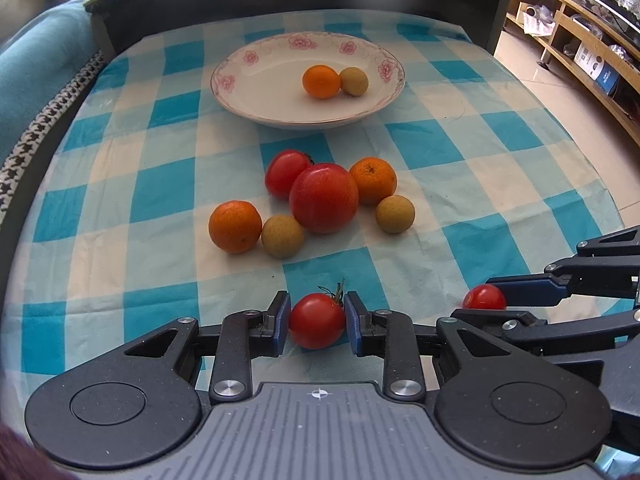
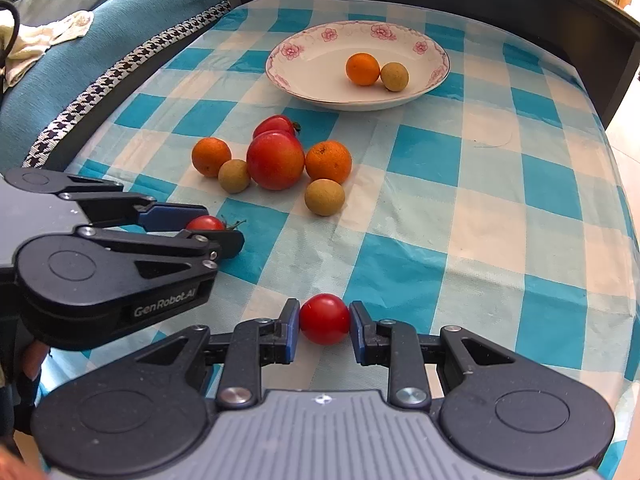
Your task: Organize fruits
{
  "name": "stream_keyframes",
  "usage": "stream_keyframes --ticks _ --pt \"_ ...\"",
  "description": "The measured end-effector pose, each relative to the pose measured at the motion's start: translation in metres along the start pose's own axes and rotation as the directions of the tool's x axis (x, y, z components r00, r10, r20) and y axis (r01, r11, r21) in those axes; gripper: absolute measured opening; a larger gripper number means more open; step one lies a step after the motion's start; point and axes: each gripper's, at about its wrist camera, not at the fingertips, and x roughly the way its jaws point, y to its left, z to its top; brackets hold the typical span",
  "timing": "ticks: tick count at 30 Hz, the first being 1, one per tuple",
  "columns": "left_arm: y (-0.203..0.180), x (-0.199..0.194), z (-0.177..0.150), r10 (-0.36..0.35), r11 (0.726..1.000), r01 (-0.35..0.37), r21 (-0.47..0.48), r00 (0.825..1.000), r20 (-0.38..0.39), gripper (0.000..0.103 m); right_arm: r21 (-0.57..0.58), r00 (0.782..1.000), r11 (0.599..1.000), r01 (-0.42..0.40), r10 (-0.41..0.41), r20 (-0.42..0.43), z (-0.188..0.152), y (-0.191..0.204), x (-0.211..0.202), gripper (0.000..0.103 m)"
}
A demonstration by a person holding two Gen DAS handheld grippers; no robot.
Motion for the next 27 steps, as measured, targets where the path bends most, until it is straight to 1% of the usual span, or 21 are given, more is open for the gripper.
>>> stream_keyframes --ticks 3,5,7,17,19,21,27 --pt "0.0007 -0.0012 -0.0003 -0.012 1.000 0.012 -0.002 1.000 0.007 0.039 -0.003 1.000 1.000 0.000 0.000 0.000 -0.0004 -0.0001 0.0000 0.029" --pt "-0.0001 -0.0005 -0.0014 -0.010 1.000 0.010 0.004 1.000 0.005 0.039 -0.009 1.000 1.000 0.004 -0.004 0.001 -0.0012 0.0012 -0.0005 0.029" --pt "-0.0002 0.0004 -0.0024 -0.012 1.000 0.012 0.008 1.000 0.005 0.042 -0.012 1.000 1.000 0.006 -0.006 0.002 -0.0013 0.0022 -0.0006 0.029" --pt "-0.0008 -0.0030 -0.0087 -0.002 1.000 0.002 0.014 1.000 0.017 0.048 -0.010 1.000 1.000 0.005 -0.005 -0.004 -0.0009 0.0018 0.0007 0.029" --pt "-0.0005 -0.0041 -0.0095 0.000 1.000 0.000 0.011 1.000 0.016 0.045 -0.014 1.000 1.000 0.008 -0.008 -0.004 -0.0008 0.0027 0.0008 0.029" --pt "0.0000 -0.0047 -0.0090 0.001 1.000 -0.002 0.008 1.000 0.016 0.037 -0.020 1.000 1.000 0.011 -0.011 -0.003 -0.0010 0.0035 0.0007 0.029" --pt "-0.0017 -0.0056 -0.0079 0.001 1.000 -0.001 0.015 1.000 0.010 0.036 -0.021 1.000 1.000 0.016 -0.016 0.007 0.0004 0.0034 -0.0014 0.029"
